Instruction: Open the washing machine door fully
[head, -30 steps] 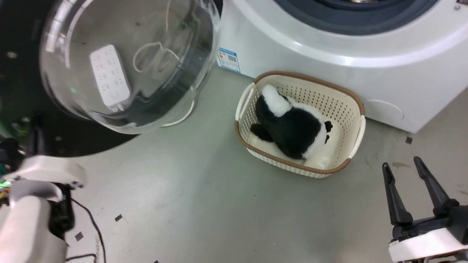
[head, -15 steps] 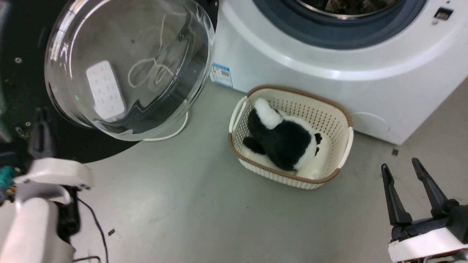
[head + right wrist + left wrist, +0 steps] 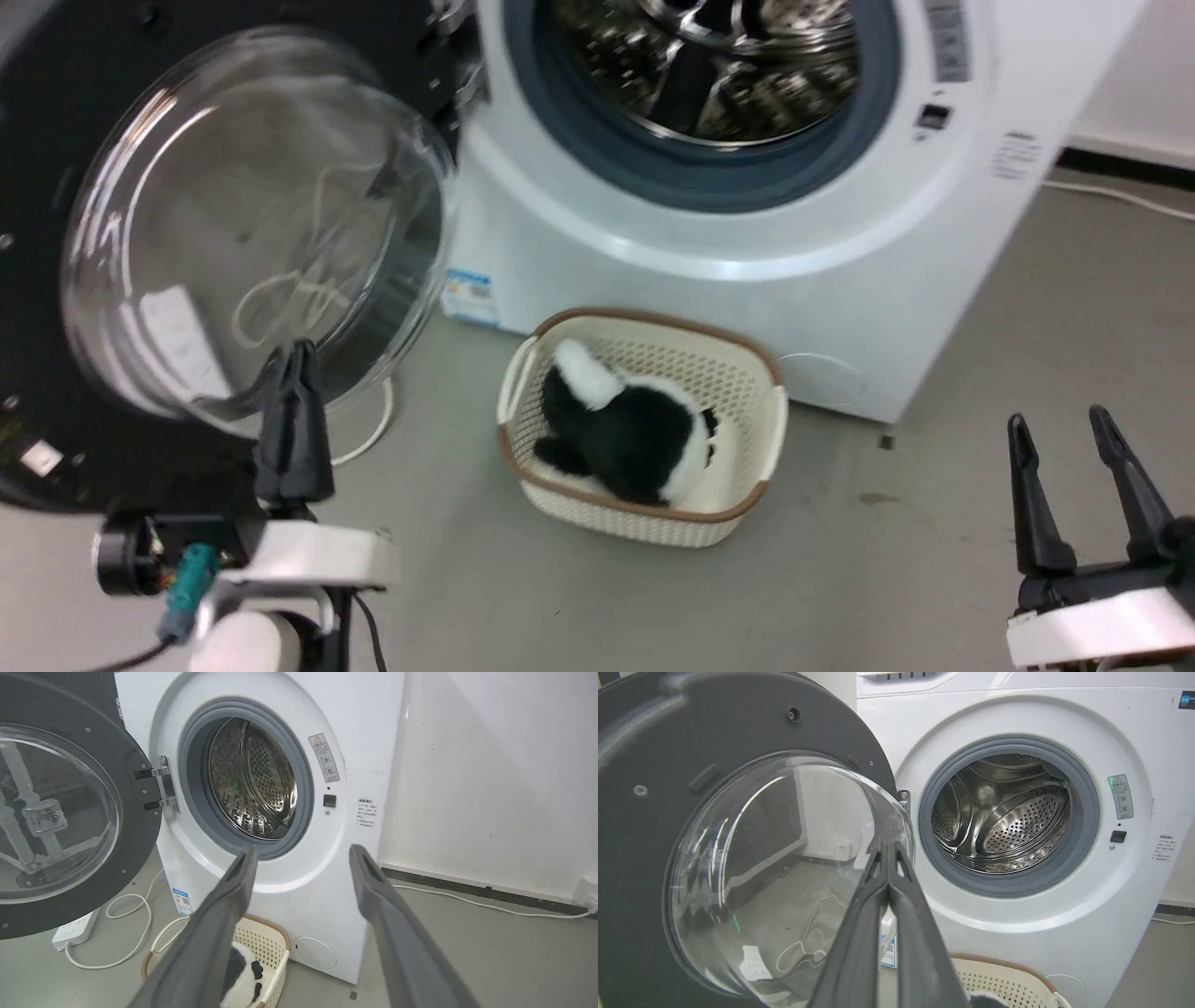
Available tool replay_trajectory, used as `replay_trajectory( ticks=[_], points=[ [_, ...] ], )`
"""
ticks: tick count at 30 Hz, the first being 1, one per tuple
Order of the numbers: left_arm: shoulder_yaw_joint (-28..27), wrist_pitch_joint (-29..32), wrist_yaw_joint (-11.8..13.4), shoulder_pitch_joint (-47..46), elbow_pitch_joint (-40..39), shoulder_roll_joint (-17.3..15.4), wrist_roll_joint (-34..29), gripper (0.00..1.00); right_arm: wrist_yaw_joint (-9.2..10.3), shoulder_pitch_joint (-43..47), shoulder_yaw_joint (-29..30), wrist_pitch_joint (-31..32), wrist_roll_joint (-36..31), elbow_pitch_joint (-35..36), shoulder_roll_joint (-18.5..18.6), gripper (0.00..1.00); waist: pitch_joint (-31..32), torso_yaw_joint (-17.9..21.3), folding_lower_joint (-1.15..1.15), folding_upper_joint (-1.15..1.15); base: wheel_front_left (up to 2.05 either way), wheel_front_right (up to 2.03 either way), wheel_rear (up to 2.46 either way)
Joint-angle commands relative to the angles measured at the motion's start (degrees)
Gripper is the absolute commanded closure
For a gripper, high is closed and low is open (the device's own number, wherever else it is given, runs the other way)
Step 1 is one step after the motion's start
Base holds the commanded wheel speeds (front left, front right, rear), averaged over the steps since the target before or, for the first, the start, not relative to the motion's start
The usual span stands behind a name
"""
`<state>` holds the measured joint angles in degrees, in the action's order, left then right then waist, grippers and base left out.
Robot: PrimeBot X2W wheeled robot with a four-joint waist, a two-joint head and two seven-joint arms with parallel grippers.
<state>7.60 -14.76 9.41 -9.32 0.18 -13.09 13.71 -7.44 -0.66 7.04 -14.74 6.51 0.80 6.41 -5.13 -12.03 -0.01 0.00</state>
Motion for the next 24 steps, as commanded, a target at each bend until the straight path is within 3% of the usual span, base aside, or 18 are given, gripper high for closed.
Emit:
replay_trajectory(
  ticks=[1, 10, 11, 12, 13, 24],
  points=[
    [0.5, -0.2, -0.3, 1.7, -0.4, 0.9, -0.4, 1.0, -0.05, 1.1, 0.1, -0.2, -0.5, 0.3, -0.7, 0.0, 2.7, 3.4, 0.01, 0.0, 0.0, 0.0, 0.0],
    [2.7, -0.2, -1.3, 7.3, -0.1, 4.7, -2.8, 1.0, -0.05, 4.4, 0.2, -0.3, -1.1, 0.5, -2.3, 0.0, 5.1, 8.5, 0.01, 0.0, 0.0, 0.0, 0.0],
    [2.9, -0.2, -1.3, 7.9, 0.3, 5.0, -3.1, 0.75, -0.05, 4.7, 0.0, -0.3, -1.1, 0.4, -2.4, 0.0, 5.2, 8.8, 0.01, 0.0, 0.0, 0.0, 0.0],
    [3.2, -0.2, -1.4, 8.4, 0.7, 5.3, -3.3, 0.1, -0.05, 5.0, -0.2, -0.3, -1.1, 0.3, -2.6, 0.0, 5.3, 9.1, 0.01, 0.0, 0.0, 0.0, 0.0],
    [3.4, -0.2, -1.5, 8.8, 1.2, 5.5, -3.7, 0.0, -0.05, 5.3, -0.3, -0.3, -1.2, 0.2, -2.7, 0.0, 5.4, 9.4, 0.01, 0.0, 0.0, 0.0, 0.0],
    [4.8, -0.2, -1.6, 11.2, 5.5, 7.4, -6.6, 0.0, -0.05, 6.3, -1.6, -0.3, -1.2, -1.4, -3.3, 0.0, 5.9, 10.9, 0.01, 0.0, 0.0, 0.0, 0.0]
  ],
)
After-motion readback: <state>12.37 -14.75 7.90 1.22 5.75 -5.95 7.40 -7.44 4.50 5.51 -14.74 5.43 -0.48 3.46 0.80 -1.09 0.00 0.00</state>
